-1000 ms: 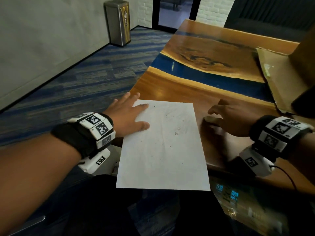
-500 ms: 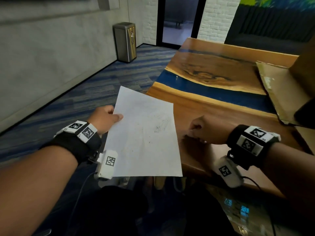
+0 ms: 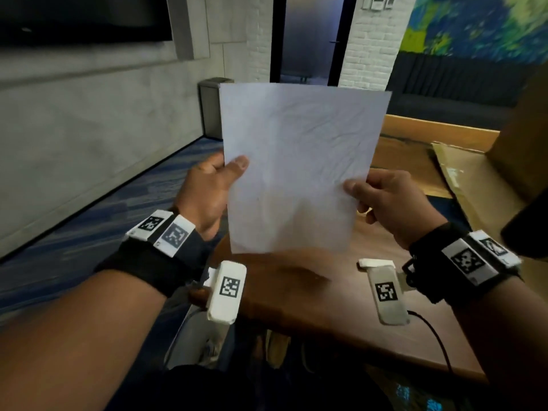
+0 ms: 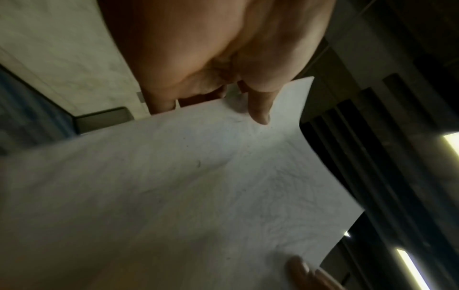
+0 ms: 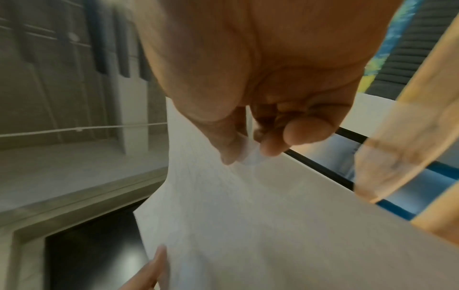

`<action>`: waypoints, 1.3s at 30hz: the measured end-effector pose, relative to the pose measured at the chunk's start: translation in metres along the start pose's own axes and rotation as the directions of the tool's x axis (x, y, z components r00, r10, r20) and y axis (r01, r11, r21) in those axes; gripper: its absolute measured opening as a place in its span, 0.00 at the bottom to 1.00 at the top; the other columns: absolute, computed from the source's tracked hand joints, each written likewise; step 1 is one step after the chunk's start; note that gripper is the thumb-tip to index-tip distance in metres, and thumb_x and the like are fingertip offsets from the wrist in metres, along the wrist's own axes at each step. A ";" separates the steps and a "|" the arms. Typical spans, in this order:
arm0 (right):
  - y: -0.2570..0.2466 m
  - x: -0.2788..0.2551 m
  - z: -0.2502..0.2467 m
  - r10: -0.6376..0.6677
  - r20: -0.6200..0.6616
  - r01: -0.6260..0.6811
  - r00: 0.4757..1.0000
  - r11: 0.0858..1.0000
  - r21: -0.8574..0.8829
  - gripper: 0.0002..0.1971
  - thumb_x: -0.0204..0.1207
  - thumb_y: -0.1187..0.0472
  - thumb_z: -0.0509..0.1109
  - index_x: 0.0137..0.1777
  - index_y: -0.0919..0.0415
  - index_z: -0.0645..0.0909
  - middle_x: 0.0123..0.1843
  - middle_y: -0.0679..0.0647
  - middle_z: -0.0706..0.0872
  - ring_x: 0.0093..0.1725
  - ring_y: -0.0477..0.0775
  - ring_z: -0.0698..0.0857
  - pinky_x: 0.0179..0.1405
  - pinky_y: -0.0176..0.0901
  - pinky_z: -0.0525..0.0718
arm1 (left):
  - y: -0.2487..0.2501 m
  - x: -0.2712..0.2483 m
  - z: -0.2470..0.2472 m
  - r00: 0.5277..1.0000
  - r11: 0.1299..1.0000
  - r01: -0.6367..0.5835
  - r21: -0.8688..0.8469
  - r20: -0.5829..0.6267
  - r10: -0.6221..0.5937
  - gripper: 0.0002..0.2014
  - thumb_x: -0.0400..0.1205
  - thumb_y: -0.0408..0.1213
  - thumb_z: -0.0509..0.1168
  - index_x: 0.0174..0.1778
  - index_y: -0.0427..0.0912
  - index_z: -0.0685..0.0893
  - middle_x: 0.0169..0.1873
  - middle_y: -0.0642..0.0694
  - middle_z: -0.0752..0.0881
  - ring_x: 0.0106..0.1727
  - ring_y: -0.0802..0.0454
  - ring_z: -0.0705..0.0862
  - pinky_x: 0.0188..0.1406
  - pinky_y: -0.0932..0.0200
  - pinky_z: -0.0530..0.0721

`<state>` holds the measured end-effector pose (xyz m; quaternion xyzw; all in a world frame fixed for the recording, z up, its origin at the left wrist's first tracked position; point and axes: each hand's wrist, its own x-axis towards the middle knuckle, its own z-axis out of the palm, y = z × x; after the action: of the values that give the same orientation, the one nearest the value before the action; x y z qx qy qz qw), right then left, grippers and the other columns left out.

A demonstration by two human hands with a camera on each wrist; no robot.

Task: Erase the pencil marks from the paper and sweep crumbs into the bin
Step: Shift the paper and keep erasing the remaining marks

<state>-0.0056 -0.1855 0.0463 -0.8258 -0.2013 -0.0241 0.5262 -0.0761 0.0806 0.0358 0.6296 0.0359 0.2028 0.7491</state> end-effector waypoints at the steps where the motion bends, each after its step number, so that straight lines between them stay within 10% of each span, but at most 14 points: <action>1: -0.003 -0.005 0.000 -0.050 -0.030 0.049 0.998 0.999 -0.023 0.10 0.81 0.55 0.70 0.44 0.59 0.89 0.31 0.52 0.84 0.30 0.50 0.79 0.26 0.47 0.79 | 0.000 -0.004 0.001 1.000 0.998 -0.021 0.055 0.004 0.021 0.09 0.88 0.37 0.65 0.60 0.45 0.87 0.53 0.45 0.93 0.53 0.46 0.92 0.51 0.47 0.91; 5: 0.005 -0.027 0.012 0.023 0.025 -0.018 0.999 0.981 -0.192 0.09 0.83 0.53 0.67 0.44 0.50 0.87 0.31 0.46 0.86 0.28 0.44 0.82 0.28 0.41 0.81 | -0.027 -0.020 -0.010 0.999 0.920 0.024 0.391 0.029 -0.038 0.19 0.78 0.56 0.68 0.59 0.49 0.89 0.52 0.52 0.93 0.54 0.48 0.91 0.58 0.37 0.88; 8: 0.013 -0.039 0.020 0.181 0.054 -0.162 0.982 0.953 -0.257 0.08 0.84 0.52 0.65 0.48 0.50 0.85 0.38 0.55 0.87 0.33 0.51 0.84 0.30 0.46 0.85 | -0.041 -0.027 -0.013 0.991 0.891 0.103 0.442 0.031 -0.130 0.12 0.78 0.49 0.70 0.56 0.53 0.87 0.53 0.56 0.92 0.56 0.49 0.90 0.60 0.34 0.86; 14: 0.005 -0.035 0.012 0.014 -0.042 -0.022 0.999 0.983 -0.183 0.08 0.84 0.55 0.66 0.46 0.48 0.85 0.32 0.47 0.85 0.30 0.44 0.83 0.30 0.39 0.81 | -0.011 -0.014 -0.009 0.999 0.847 -0.041 0.529 0.006 0.045 0.15 0.79 0.56 0.68 0.55 0.51 0.87 0.47 0.53 0.92 0.49 0.50 0.91 0.49 0.40 0.90; 18: 0.014 -0.038 0.017 0.188 0.046 -0.173 0.981 0.959 -0.224 0.08 0.85 0.53 0.64 0.52 0.51 0.84 0.39 0.55 0.86 0.35 0.53 0.84 0.29 0.43 0.85 | -0.024 -0.018 -0.010 0.978 0.737 0.081 0.671 0.089 -0.189 0.12 0.84 0.38 0.70 0.64 0.47 0.85 0.51 0.55 0.88 0.57 0.50 0.88 0.51 0.56 0.84; 29: 0.051 -0.035 0.002 0.193 0.142 -0.128 0.971 0.920 -0.371 0.05 0.83 0.58 0.68 0.47 0.49 0.85 0.40 0.51 0.87 0.36 0.49 0.85 0.30 0.34 0.80 | -0.061 -0.031 -0.035 0.926 0.589 0.191 0.786 0.055 -0.374 0.26 0.76 0.34 0.78 0.69 0.51 0.79 0.58 0.53 0.88 0.56 0.51 0.88 0.60 0.43 0.87; 35: 0.088 -0.032 -0.022 0.368 0.300 0.097 0.880 0.480 -0.872 0.20 0.79 0.47 0.70 0.71 0.41 0.76 0.64 0.47 0.77 0.60 0.51 0.77 0.58 0.44 0.75 | -0.065 -0.036 -0.037 0.901 0.338 0.107 0.935 0.053 -0.431 0.47 0.75 0.42 0.78 0.86 0.54 0.57 0.75 0.47 0.78 0.70 0.44 0.80 0.69 0.47 0.79; 39: 0.088 -0.026 -0.026 0.371 0.377 0.194 0.849 0.445 -0.874 0.17 0.80 0.44 0.67 0.68 0.35 0.75 0.60 0.43 0.78 0.57 0.49 0.77 0.57 0.44 0.77 | -0.060 -0.037 -0.040 0.870 0.106 -0.007 0.994 0.058 -0.489 0.49 0.75 0.57 0.74 0.88 0.58 0.54 0.81 0.46 0.61 0.81 0.42 0.63 0.77 0.44 0.70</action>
<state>0.0071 -0.2481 -0.0249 -0.9590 -0.2463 0.1265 -0.0612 -0.1068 0.0970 -0.0372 0.9700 0.1193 -0.1236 0.1717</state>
